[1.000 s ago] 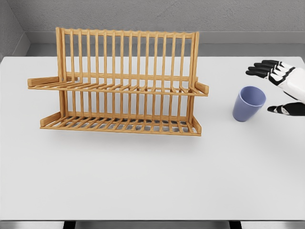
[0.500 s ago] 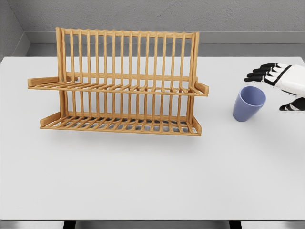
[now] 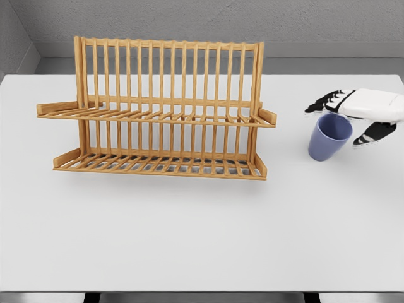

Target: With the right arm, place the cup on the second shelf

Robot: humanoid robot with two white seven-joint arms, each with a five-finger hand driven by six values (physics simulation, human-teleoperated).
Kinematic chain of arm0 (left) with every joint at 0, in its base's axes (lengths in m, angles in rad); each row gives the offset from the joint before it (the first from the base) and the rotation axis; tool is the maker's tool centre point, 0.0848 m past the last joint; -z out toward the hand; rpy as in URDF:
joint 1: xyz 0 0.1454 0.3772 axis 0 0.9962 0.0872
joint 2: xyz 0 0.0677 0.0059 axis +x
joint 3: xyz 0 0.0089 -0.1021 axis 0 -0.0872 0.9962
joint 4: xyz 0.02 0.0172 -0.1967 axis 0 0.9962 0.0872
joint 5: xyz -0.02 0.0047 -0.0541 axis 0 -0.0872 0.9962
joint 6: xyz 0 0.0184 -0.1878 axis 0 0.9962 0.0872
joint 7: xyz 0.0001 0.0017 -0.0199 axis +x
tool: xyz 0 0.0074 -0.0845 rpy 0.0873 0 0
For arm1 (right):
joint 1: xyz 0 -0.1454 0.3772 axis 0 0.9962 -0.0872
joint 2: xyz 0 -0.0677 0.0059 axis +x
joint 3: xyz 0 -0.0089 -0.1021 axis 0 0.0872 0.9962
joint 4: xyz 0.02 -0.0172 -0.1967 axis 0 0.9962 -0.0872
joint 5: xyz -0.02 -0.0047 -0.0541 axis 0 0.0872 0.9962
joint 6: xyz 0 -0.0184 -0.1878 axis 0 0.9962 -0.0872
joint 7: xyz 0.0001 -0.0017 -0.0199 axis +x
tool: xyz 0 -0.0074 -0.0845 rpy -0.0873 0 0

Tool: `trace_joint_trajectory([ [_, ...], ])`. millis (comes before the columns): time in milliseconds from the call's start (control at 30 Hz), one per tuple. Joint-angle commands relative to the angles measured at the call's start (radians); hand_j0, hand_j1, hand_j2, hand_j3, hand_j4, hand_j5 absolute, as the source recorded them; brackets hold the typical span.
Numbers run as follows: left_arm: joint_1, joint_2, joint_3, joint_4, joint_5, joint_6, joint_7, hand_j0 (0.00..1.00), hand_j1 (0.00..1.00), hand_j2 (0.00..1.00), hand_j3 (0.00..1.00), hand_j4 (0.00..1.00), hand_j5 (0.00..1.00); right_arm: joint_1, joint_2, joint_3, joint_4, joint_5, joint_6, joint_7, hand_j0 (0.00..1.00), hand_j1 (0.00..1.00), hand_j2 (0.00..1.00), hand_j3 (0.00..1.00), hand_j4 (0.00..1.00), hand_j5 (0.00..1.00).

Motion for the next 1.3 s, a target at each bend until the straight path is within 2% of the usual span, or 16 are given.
trace_joint_trajectory([
  [0,0.000,0.000,0.001,0.000,0.000,0.000,0.000,1.00,1.00,1.00,1.00,1.00,1.00,0.000,0.006,0.006,0.045,-0.003,0.002,0.001,1.00,1.00,1.00,1.00,1.00,1.00],
  [267,0.000,0.000,0.001,0.000,0.000,0.000,0.000,1.00,1.00,1.00,1.00,1.00,1.00,-0.008,0.062,0.008,0.114,0.003,0.002,0.001,1.00,1.00,1.00,1.00,1.00,1.00],
  [467,0.000,0.000,0.001,0.000,0.000,0.000,0.000,1.00,1.00,1.00,1.00,1.00,1.00,-0.014,0.091,0.015,0.168,0.064,0.002,0.001,1.00,1.00,1.00,1.00,1.00,1.00],
  [833,0.000,0.000,-0.001,0.000,0.000,0.000,0.000,1.00,1.00,1.00,1.00,1.00,1.00,-0.021,0.102,0.041,0.159,0.064,0.002,0.001,1.00,1.00,1.00,1.00,1.00,1.00],
  [867,0.000,0.000,0.001,0.000,0.000,0.000,0.000,1.00,1.00,1.00,1.00,1.00,1.00,-0.021,0.102,0.043,0.157,0.064,0.002,0.001,0.86,0.86,0.86,0.86,0.86,0.86],
  [967,0.000,0.000,-0.001,0.000,0.000,0.000,0.000,1.00,1.00,1.00,1.00,1.00,1.00,-0.025,0.102,0.041,0.157,0.064,0.002,0.001,0.71,0.71,0.71,0.71,0.71,0.71],
  [1267,0.000,0.000,0.001,0.000,0.000,0.000,0.000,1.00,1.00,1.00,1.00,1.00,1.00,-0.032,0.102,0.041,0.157,0.064,0.002,0.001,0.59,0.59,0.59,0.59,0.59,0.59],
])
